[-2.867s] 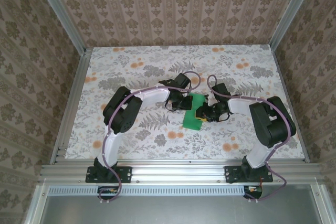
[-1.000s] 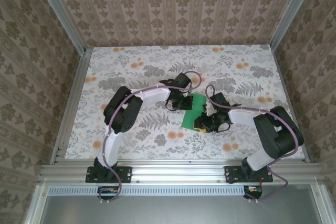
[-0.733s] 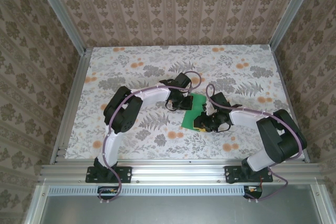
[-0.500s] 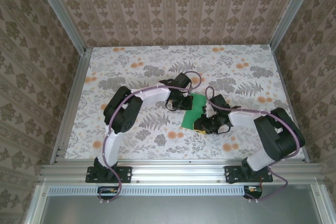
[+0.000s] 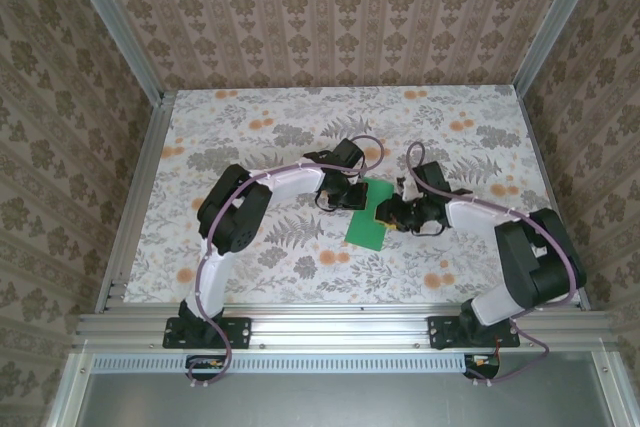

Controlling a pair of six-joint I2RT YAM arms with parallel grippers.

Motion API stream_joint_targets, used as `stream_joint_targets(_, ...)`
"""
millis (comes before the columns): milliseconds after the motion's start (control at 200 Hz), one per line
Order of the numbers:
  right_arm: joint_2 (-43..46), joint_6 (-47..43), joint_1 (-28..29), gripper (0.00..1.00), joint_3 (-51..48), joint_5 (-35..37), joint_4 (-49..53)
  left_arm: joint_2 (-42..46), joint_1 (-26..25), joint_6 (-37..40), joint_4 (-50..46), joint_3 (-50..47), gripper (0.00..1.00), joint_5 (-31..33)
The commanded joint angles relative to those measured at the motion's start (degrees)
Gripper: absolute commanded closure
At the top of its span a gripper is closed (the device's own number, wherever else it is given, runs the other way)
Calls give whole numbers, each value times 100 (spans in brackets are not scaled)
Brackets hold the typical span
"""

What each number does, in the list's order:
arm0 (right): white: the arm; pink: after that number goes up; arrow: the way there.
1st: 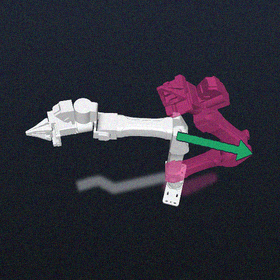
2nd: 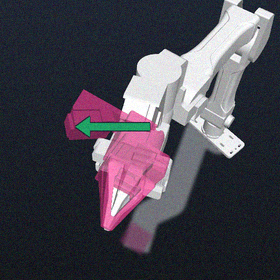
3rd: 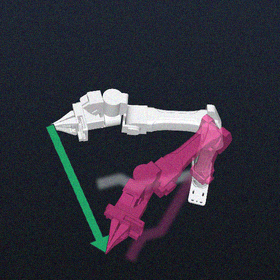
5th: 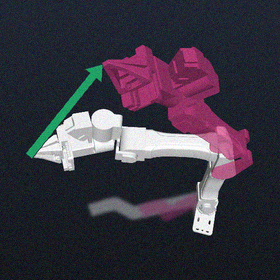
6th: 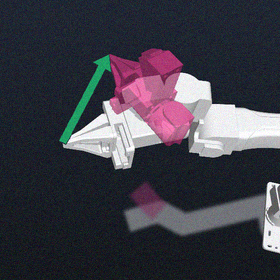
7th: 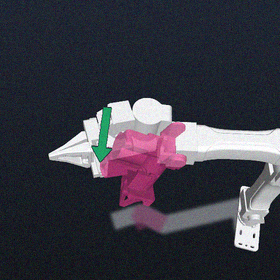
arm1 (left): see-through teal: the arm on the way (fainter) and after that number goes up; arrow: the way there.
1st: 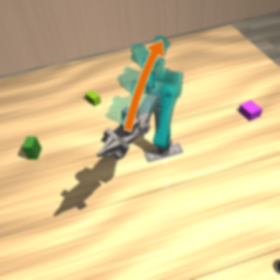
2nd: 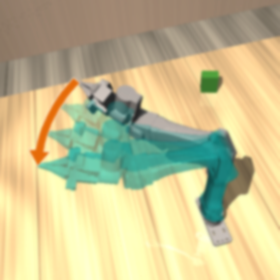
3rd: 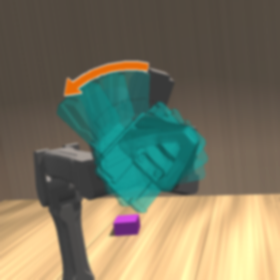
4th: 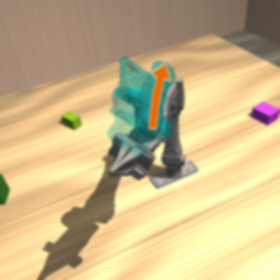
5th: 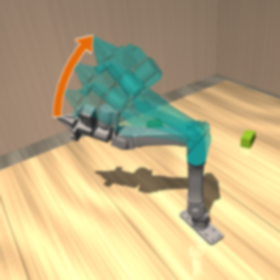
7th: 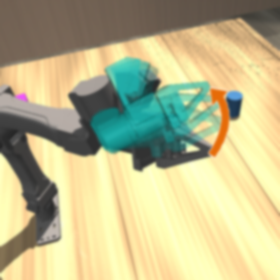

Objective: Fold a paper plane with a square sheet of paper (pick it up from the middle)

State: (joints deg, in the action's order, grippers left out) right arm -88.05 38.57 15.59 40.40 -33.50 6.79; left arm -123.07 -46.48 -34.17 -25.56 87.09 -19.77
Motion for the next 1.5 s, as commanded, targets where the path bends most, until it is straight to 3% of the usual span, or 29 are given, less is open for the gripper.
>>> stream_joint_targets(0,-577,-95,-62,74,225,-135,-261,-261,-28,160,-322,30,100,26)
stream_joint_targets(170,-1099,-201,-151,74,259,315,-104,-262,-26,165,-336,36,100,39)
stream_joint_targets(470,-611,-231,-295,73,672,-35,72,-296,-16,183,-388,78,100,52)
stream_joint_targets(670,-1208,-242,-542,74,757,-248,-300,-315,-19,182,-397,124,100,27)
stream_joint_targets(895,-1567,-324,-588,74,618,217,-150,-298,-19,192,-423,115,100,35)
stream_joint_targets(1155,-1107,-408,-600,73,1095,-18,180,-288,-18,218,-451,76,100,43)
stream_joint_targets(1495,-1878,-543,-628,73,1472,392,363,-276,-17,209,-458,124,100,43)
